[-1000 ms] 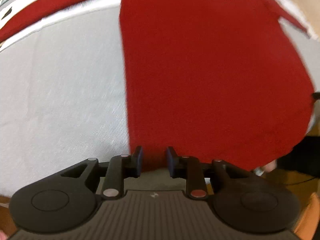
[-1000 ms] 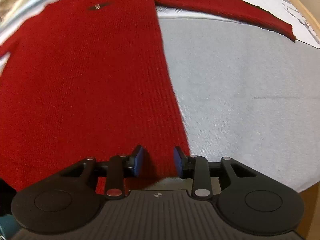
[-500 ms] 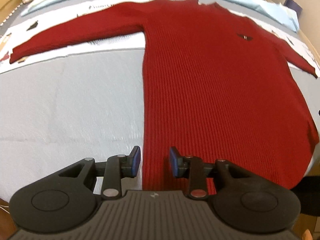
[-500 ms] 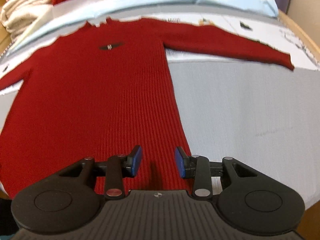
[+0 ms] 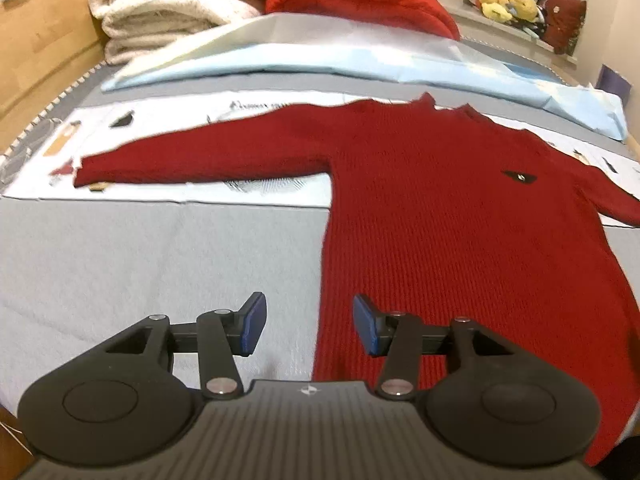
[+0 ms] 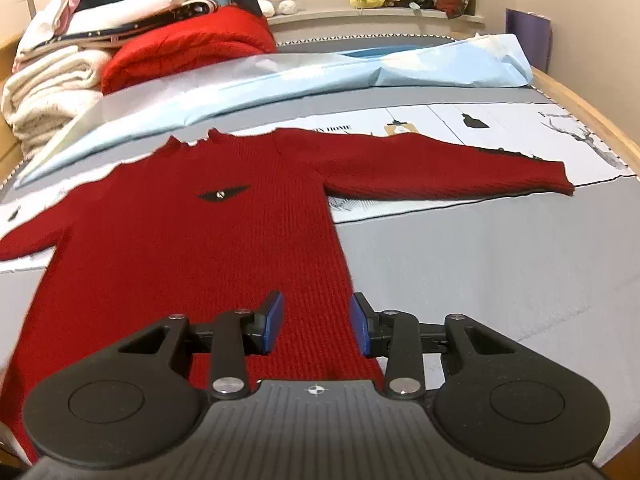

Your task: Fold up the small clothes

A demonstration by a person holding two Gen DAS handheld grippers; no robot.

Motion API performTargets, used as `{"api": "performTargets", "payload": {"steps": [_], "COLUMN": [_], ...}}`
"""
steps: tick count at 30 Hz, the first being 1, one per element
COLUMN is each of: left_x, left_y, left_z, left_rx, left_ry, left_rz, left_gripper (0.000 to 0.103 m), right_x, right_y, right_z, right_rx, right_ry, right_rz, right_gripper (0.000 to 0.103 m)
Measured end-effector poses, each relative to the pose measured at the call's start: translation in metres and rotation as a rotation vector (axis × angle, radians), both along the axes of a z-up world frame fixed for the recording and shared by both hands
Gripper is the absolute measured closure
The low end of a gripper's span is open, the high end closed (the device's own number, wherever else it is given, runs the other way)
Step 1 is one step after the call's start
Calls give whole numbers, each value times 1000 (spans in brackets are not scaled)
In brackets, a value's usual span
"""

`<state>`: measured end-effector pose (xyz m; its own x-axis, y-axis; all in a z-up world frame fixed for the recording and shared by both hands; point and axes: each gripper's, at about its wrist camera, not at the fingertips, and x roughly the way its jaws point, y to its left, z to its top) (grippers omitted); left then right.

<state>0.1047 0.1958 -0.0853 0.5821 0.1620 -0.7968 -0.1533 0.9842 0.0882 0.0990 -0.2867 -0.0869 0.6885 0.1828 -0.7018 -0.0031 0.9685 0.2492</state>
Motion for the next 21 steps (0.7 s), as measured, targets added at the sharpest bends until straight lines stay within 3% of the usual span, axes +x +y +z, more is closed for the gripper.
{"api": "performTargets", "payload": {"steps": [3,8,12,17,18,20,21], "left_x": [9,53,102,133,133,145,151], "left_y": [-9,-13,-10,-1,2,11,16], "left_z": [6,26,45,36,28,9,6], "left_rx": [45,22,-8,23,30,31,15], "left_ry": [-32,-80,-121,-187,-187,-74,-58], "left_rz": [-7,-9,51,64,54,74,110], "left_gripper": [50,50,50,50,50,56,57], "right_x": [1,3,6,10,10,13,15], "right_y": [6,13,25,36,37,39,41], "right_z": [7,19,26,26,25,24,24], "right_rx": [0,36,-6,-58,-65,-86,-90], "right_ry": [-27,-78,-128,-141,-140,-129,-123], "right_rz": [2,2,21,36,38,44,44], "right_gripper": [65,65,65,65,65,65,65]}}
